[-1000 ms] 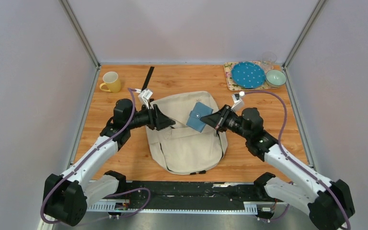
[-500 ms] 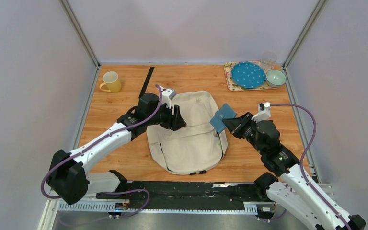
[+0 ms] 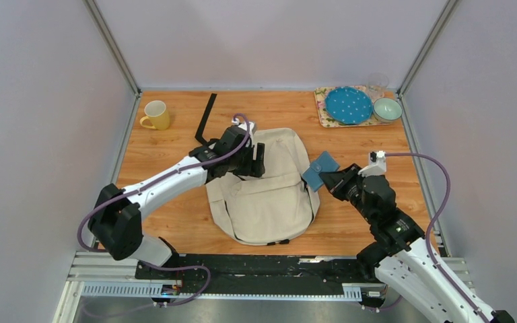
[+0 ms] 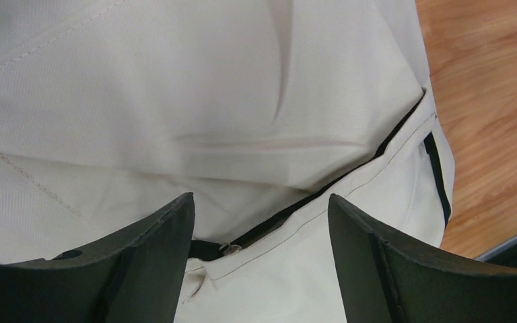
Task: Pack the student bag
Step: Place the personal item in the student bag.
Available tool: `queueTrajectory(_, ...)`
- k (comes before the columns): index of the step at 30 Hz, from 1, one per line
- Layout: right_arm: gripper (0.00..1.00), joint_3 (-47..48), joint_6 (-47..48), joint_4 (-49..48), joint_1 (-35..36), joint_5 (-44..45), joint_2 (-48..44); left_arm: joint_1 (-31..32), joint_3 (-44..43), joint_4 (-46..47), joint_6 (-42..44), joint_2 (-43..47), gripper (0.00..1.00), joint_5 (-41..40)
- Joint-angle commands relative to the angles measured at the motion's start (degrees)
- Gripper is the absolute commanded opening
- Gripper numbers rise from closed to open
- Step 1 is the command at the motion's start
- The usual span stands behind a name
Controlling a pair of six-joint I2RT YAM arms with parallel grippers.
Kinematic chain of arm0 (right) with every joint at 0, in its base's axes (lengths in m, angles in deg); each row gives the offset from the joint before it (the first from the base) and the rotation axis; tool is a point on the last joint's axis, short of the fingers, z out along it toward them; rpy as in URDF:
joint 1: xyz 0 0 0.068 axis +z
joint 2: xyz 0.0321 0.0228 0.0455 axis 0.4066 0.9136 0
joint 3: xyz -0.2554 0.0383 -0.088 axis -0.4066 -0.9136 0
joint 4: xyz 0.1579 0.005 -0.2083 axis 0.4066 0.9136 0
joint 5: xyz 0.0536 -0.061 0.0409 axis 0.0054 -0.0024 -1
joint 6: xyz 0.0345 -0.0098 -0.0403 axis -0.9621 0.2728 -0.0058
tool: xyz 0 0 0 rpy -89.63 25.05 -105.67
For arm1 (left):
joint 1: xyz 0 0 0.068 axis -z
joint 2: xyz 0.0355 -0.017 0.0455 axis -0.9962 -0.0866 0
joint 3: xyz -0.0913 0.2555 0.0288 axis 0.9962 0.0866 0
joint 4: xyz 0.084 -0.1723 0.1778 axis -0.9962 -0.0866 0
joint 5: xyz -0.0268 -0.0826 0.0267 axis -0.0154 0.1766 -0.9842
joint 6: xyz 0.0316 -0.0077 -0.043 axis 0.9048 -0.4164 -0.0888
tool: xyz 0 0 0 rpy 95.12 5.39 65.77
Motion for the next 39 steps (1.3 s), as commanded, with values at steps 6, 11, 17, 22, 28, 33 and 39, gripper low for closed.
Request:
queueTrajectory(6,0.00,0.5,-0.3,0.4,0.1,2.3,-3.2,2.1,-18.0,-16.9,-2.9,-11.8,0.81,-9.1)
queueTrajectory(11,0.00,0.4,-0.6,1.3,0.0,3.0,-4.7,2.2,-18.7,-16.9,-3.9,-13.4,0.81,-7.7)
queueTrajectory(17,0.00,0.3,-0.4,1.7,0.1,4.0,-5.3,3.4,-16.7,-16.8,-8.4,-11.9,0.82,-8.7)
queueTrajectory(22,0.00,-0.2,-0.9,0.2,0.1,3.0,-4.5,5.4,-18.5,-16.7,-12.8,-13.1,0.82,-10.6)
queueTrajectory(28,0.00,0.1,-0.8,0.9,0.1,3.4,-5.2,6.1,-15.3,-13.4,-17.7,-13.3,0.83,-12.6)
queueTrajectory(33,0.00,-0.2,-1.1,1.9,0.0,4.3,-6.4,6.1,-15.0,-13.1,-18.1,-15.6,0.83,-13.8)
queueTrajectory(39,0.00,0.0,-0.7,2.5,0.1,5.0,-6.9,6.1,-14.6,-12.0,-16.6,-18.4,0.84,-15.6)
